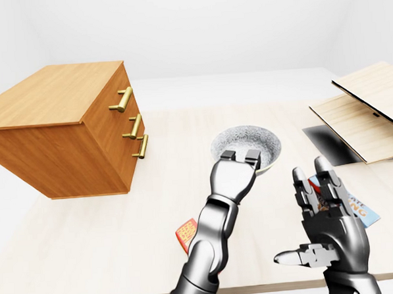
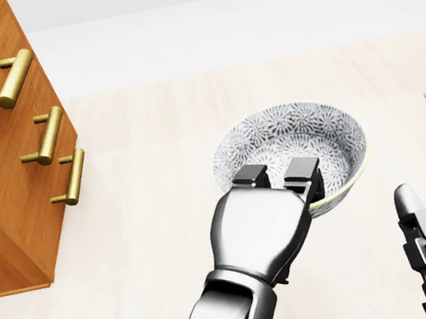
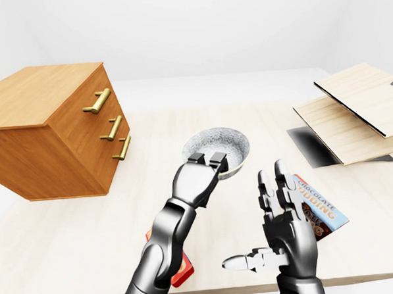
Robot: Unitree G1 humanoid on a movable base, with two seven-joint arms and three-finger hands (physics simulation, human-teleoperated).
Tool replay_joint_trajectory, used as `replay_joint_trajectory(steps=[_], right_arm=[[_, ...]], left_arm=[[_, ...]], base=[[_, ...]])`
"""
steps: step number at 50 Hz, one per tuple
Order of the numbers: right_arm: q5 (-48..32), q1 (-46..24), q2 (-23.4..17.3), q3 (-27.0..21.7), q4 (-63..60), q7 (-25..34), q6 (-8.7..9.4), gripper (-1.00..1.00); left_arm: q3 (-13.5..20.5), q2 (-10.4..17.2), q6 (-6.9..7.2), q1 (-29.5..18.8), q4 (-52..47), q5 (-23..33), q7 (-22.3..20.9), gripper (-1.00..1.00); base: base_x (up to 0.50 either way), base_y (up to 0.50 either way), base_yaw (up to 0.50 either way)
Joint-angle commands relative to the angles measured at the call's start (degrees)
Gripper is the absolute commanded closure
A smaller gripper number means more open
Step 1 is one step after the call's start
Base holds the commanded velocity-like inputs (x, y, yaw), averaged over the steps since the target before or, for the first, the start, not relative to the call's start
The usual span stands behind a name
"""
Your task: Close the top drawer of the cabinet and put the bowl on top of it.
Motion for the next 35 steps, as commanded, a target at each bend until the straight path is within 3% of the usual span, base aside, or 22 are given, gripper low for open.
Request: replay_joint_trajectory(steps=[1,8,16,25,30,35], right_arm=[[-0.26,-1.17,-0.39,-0.2,-0.56,-0.67,0.0,-1.0],[-0.94,-1.85,-0.52,0.12,-0.67,-1.11,0.0,-1.0],[-0.95,-2.25,-0.67,0.05,-0.95,-1.3,0.0,-1.0],[-1.17,-2.29,-0.81,0.4,-1.11,-1.47,0.0,-1.0],[-1.32,-2.37,-1.01,0.74,-1.19,-1.64,0.0,-1.0],[-1.42,-2.52,-1.08,0.81,-1.24,-1.84,0.0,-1.0]], left_arm=[[3.89,-1.06,0.0,-4.78,-5.05,1.69,-5.28,1.0],[6.54,-2.14,0.0,-9.82,-7.17,2.94,-10.96,1.0],[8.3,-2.12,0.0,-11.83,-8.49,2.8,-12.3,1.0],[11.33,-2.06,0.0,-17.72,-10.48,5.62,-17.57,1.0],[14.35,-1.51,0.0,-23.51,-12.06,6.05,-23.99,1.0],[15.63,-0.61,0.0,-26.27,-11.95,6.38,-23.99,1.0]], base=[[0.0,0.0,0.0],[0.0,0.0,0.0],[0.0,0.0,0.0],[0.0,0.0,0.0],[0.0,0.0,0.0],[0.0,0.0,0.0]])
